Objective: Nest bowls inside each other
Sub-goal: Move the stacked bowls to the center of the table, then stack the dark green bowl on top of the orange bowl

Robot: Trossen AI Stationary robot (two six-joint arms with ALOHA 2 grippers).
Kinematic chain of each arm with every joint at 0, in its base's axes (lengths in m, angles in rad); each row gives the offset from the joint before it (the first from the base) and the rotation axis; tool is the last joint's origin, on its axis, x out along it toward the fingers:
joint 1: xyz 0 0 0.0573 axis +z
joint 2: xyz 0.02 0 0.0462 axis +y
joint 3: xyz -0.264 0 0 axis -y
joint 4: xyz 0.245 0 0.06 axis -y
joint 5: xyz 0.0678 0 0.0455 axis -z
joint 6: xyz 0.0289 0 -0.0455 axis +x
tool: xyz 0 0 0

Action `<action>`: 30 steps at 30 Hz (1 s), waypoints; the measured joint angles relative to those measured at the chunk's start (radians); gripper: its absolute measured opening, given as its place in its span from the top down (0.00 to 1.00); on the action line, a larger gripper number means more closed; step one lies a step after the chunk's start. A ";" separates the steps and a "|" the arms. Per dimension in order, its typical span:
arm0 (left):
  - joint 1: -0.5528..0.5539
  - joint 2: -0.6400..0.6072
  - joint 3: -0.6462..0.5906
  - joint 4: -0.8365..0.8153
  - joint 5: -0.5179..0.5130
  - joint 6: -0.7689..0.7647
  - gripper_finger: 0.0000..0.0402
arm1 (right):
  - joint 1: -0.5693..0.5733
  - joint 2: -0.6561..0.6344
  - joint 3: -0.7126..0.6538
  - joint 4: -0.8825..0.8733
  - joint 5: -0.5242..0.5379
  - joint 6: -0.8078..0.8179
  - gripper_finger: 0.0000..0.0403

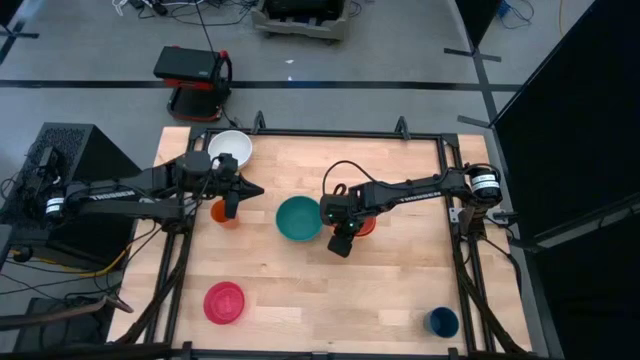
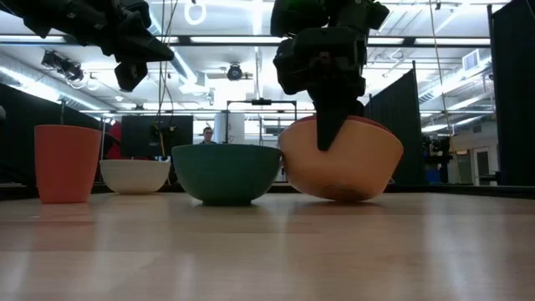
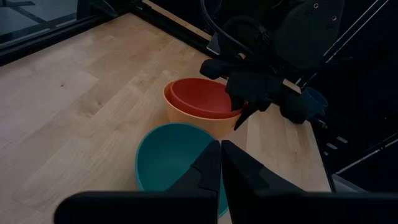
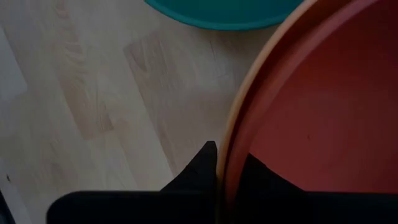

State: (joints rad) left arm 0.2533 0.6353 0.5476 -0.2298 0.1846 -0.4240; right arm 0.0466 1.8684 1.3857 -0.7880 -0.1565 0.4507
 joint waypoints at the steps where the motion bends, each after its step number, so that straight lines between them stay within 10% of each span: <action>1: 0.000 0.000 0.000 0.000 0.000 0.000 1.00 | -0.001 0.000 0.000 0.005 0.000 0.002 0.92; 19: 0.000 0.000 0.000 0.000 0.000 0.000 0.99 | -0.030 -0.018 0.000 0.051 -0.014 0.049 0.50; 30: -0.013 0.077 0.000 0.065 0.058 0.000 0.98 | -0.111 -0.251 0.000 0.056 0.189 0.096 0.53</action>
State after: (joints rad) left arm 0.2404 0.7119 0.5476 -0.1644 0.2427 -0.4240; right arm -0.0648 1.6173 1.3861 -0.7324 0.0321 0.5464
